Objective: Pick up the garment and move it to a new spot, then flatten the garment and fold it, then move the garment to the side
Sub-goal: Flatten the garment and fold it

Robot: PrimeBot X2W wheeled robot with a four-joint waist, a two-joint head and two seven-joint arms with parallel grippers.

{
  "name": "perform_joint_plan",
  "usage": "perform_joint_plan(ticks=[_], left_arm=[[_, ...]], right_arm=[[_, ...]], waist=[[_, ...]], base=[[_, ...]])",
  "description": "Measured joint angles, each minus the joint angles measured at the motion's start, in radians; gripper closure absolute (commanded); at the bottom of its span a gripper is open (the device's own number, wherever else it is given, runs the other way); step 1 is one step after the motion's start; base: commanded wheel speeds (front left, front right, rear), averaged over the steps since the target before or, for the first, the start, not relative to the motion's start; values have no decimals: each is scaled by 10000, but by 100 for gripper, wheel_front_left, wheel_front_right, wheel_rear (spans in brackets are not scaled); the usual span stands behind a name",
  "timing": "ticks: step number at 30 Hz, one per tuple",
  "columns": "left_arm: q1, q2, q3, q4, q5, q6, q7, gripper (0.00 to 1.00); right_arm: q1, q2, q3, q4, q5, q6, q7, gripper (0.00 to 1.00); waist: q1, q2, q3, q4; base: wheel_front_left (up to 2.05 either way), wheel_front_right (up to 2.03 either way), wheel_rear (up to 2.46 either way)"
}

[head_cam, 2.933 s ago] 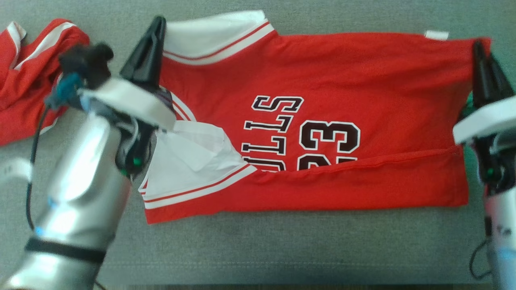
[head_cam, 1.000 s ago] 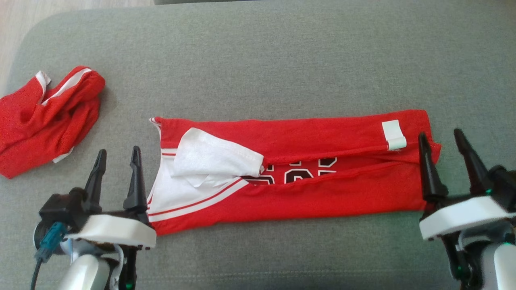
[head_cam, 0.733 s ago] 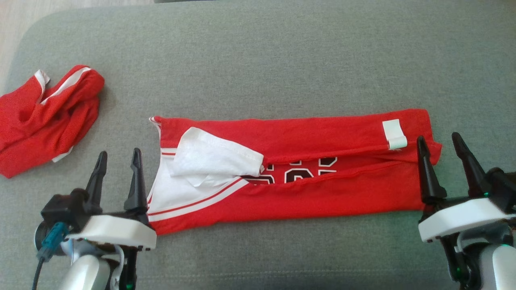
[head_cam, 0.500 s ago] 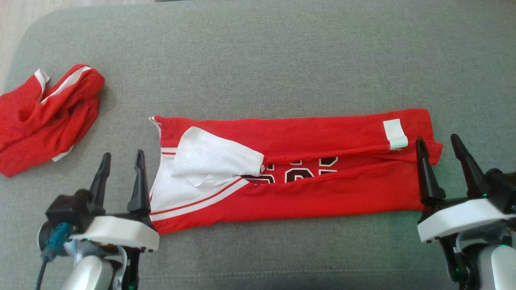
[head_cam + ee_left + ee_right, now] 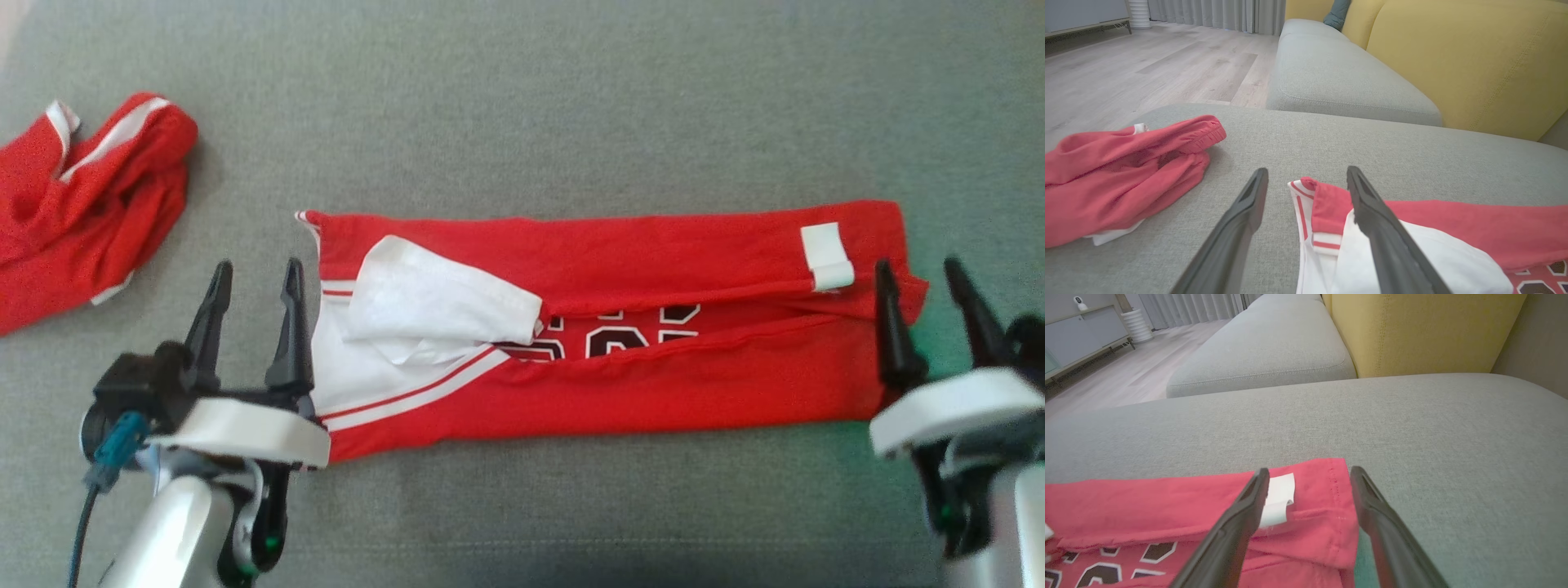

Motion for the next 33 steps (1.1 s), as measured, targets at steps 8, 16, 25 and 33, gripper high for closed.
perform_joint_plan(ticks=[8, 16, 25, 33], left_arm=[[-631, -238, -247, 286, 165, -339, -4, 0], [-730, -330, -105, 439, 249, -522, -15, 0], [-731, -504, 130, 435, 424, -706, -17, 0], [-731, -629, 366, 537, 527, -878, -21, 0]], right_arm=[[-1123, -165, -598, 1185, -29, 0, 527, 0], [-759, -36, -855, 1024, 123, 0, 2090, 0], [-274, 165, -811, 222, 581, 0, 3302, 0], [-269, 186, -782, 35, 890, 0, 4069, 100]], waist=[[2, 0, 678, 215], [1, 0, 888, 267], [0, 0, 1014, 180], [0, 0, 966, 189]], base=[[0, 0, 0], [0, 0, 0], [0, 0, 0], [0, 0, 0]])
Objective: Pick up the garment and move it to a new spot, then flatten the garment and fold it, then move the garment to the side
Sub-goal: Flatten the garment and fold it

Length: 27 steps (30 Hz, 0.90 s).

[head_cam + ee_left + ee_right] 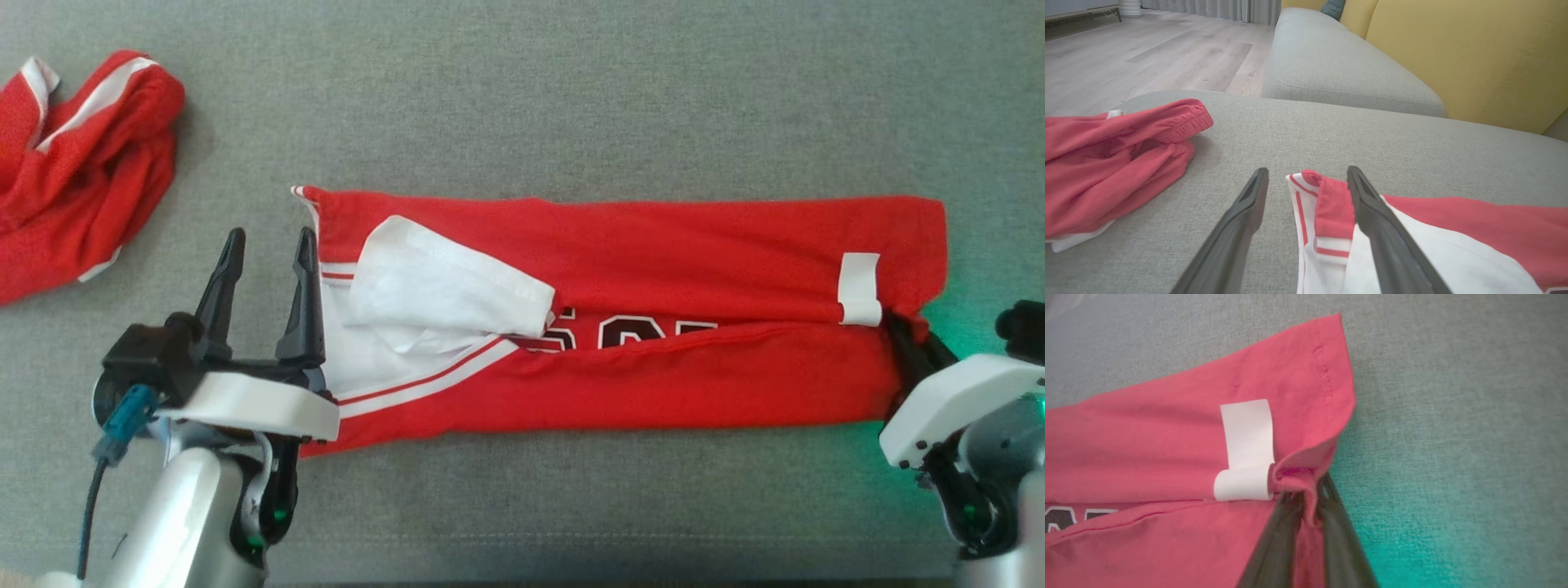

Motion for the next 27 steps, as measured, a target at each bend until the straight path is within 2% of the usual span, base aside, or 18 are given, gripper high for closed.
perform_joint_plan(ticks=[10, 17, 21, 27], left_arm=[[77, -140, 75, 286, 88, -90, -38, 0], [566, -151, 94, 405, 90, -144, -38, 0], [805, -150, 100, 435, 90, -67, -38, 0], [911, -146, 92, 414, 90, 15, -21, 0]], right_arm=[[226, 29, -976, 98, -29, 0, -337, 100], [226, -280, -1298, 82, -207, 0, -591, 100], [212, -334, -454, -529, -328, 0, -593, 100], [-145, -328, 1616, -1122, -368, 0, -522, 100]], waist=[[0, 0, -629, -64], [0, 0, -1209, -119], [0, 0, -1567, -170], [0, 0, -1938, -256]], base=[[0, 0, 0], [0, 0, 0], [0, 0, 0], [0, 0, 0]])
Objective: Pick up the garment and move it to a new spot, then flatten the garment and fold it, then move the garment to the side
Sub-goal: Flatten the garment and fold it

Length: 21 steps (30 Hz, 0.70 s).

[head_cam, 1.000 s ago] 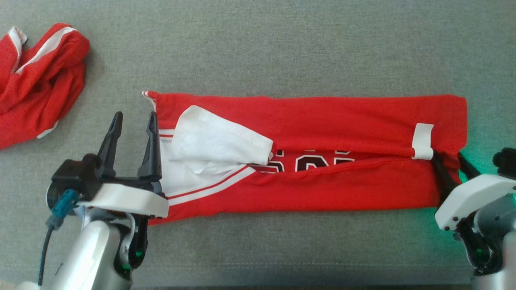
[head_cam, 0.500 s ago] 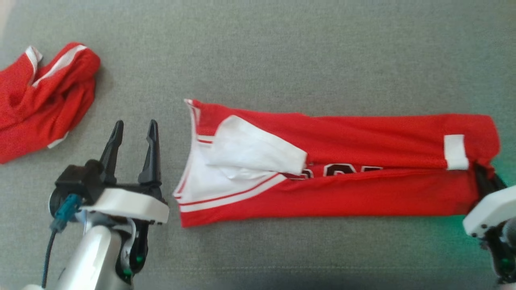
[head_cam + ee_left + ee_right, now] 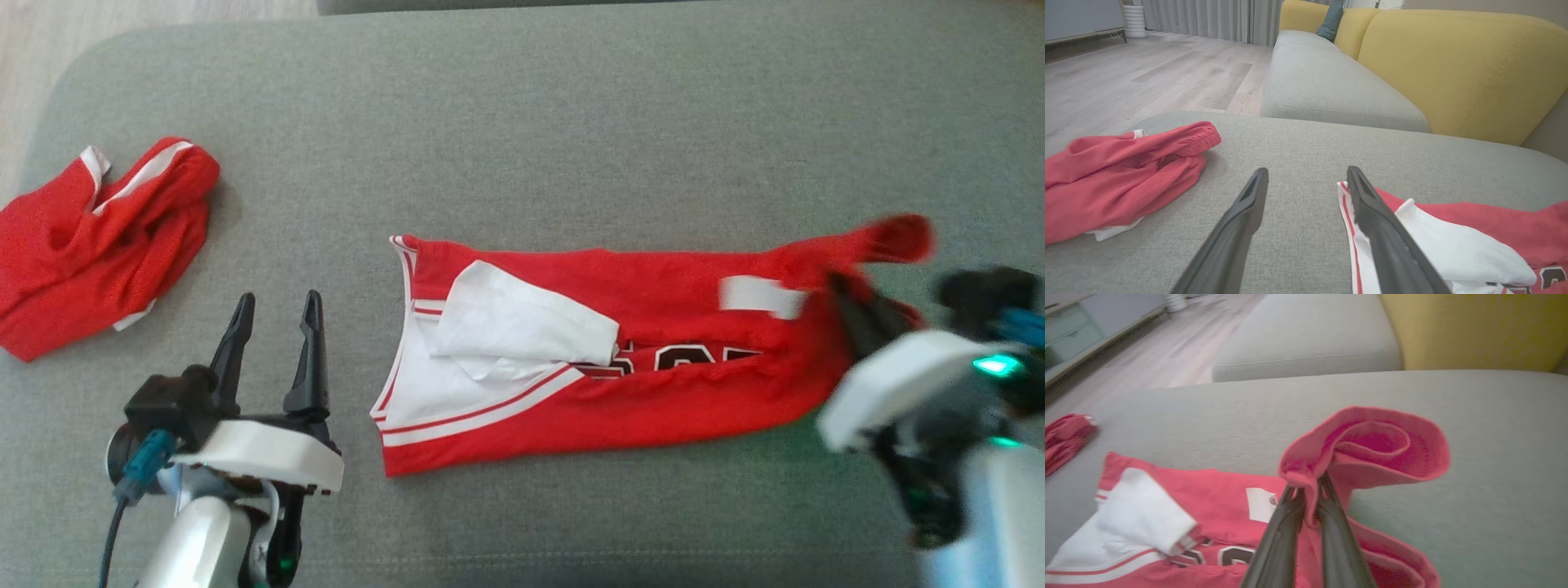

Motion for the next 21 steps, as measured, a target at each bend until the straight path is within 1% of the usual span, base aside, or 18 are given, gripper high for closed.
perform_joint_plan(ticks=[4, 8, 10, 12, 16, 21], left_arm=[[3, -2, -38, -27, -2, 8, 50, 0], [2, -4, -90, -63, -2, 8, 77, 0], [-1, -6, -115, -61, 0, 0, 90, 0], [-7, -13, -165, -58, 0, -2, 90, 0], [-21, -35, -314, -36, 0, -13, 90, 0], [-64, -65, -401, 36, 0, -61, 90, 0]], right_arm=[[-593, 54, 1709, 268, 353, 0, 59, 100], [-896, 144, 3099, 1093, 966, 0, -276, 100], [-1001, 151, 3672, 1563, 1465, 0, -627, 100], [-1149, 148, 4224, 2002, 2240, 0, -1158, 100], [-1727, 140, 5260, 2855, 3438, 0, -2157, 100], [-2600, 130, 6483, 3956, 4318, 0, -2984, 100]], waist=[[0, 0, -109, 73], [0, 0, -128, 256], [0, 0, -114, 363], [0, 0, -89, 489], [0, 0, -9, 747], [0, 0, 156, 994]], base=[[0, 0, 0], [0, 0, 0], [0, 0, 0], [0, 0, 0], [0, 0, 0], [0, 0, 0]])
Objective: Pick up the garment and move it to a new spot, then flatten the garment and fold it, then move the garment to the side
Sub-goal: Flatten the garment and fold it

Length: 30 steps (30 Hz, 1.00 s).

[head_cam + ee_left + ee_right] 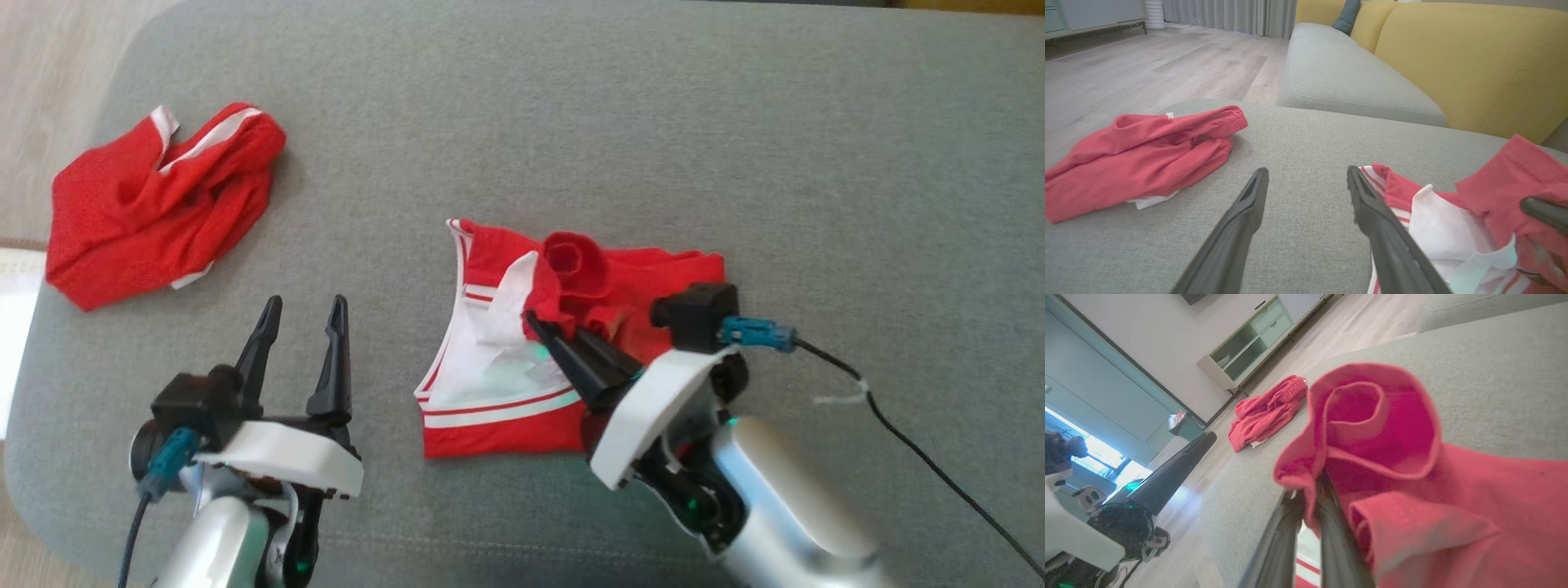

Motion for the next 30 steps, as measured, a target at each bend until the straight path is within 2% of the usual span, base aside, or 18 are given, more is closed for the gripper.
perform_joint_plan(ticks=[5, 6, 7, 16, 20, 24, 30], left_arm=[[-137, -63, -23, 92, 0, -29, -2, 0], [-202, -81, -23, 130, 0, -29, -4, 0], [-248, -90, -25, 148, 0, -33, -4, 0], [-276, -157, -21, 257, 0, -35, -36, 0], [-278, -151, 2, 272, 0, -33, -48, 0], [-279, -125, 33, 270, 0, -23, -48, 0], [-278, -25, 69, 134, 104, 63, -50, 0]], right_arm=[[-568, -10, 754, 1072, 550, 0, -646, 98], [-654, -17, 869, 1235, 625, 0, -788, 58], [-744, -17, 988, 1386, 708, 0, -930, 2], [-1601, -50, 1818, 1398, 1248, 0, -2633, 0], [-1919, -46, 1712, 1024, 1302, 0, -3428, 0], [-2011, -44, 598, 928, 408, 0, -3841, 0], [-1599, -276, -2339, 560, -2080, 0, -3728, 0]], waist=[[0, 0, 164, 143], [0, 0, 193, 156], [0, 0, 221, 166], [0, 0, 288, 71], [0, 0, 279, -62], [0, 0, 247, -266], [0, 0, 166, -586]], base=[[0, 0, 0], [0, 0, 0], [0, 0, 0], [0, 0, 0], [0, 0, 0], [0, 0, 0], [0, 0, 0]])
